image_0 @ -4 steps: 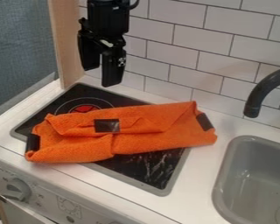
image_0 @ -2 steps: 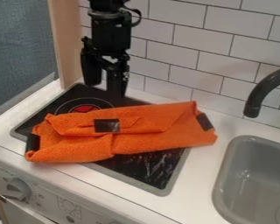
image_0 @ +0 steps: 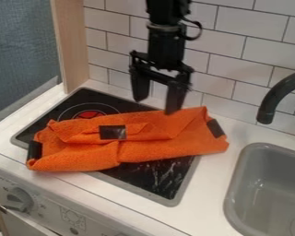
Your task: Fold the cloth from right to left
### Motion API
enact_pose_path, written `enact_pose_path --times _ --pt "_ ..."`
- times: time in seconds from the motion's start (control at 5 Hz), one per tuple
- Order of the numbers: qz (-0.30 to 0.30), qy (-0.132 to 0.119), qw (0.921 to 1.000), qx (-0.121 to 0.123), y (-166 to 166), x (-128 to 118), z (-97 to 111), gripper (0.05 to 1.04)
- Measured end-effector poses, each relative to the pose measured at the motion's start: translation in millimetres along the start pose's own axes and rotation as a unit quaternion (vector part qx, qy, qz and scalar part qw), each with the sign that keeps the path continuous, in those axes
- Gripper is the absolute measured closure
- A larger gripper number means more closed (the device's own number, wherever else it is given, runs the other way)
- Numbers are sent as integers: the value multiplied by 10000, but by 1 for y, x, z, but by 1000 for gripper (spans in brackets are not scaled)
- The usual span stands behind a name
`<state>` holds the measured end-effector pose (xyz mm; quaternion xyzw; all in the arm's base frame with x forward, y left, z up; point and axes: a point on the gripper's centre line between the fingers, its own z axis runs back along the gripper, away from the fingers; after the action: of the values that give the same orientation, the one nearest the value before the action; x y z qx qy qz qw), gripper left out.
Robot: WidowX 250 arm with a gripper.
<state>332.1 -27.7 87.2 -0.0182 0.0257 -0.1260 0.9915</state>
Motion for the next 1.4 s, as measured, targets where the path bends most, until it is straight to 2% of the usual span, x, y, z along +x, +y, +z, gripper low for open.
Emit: enact_pose_path --times 0.2,0.4,0.6,1.0,1.4 --pt "548 -390 9976 146 -34 22 -8 85" --pt "1020 -606 9925 286 -40 38 -13 85" --pt "1460 -698 9855 500 -39 57 -21 85" --pt "1833 -658 9792 574 -40 82 -40 85" --pt "1935 -426 9782 624 -53 95 -60 85"
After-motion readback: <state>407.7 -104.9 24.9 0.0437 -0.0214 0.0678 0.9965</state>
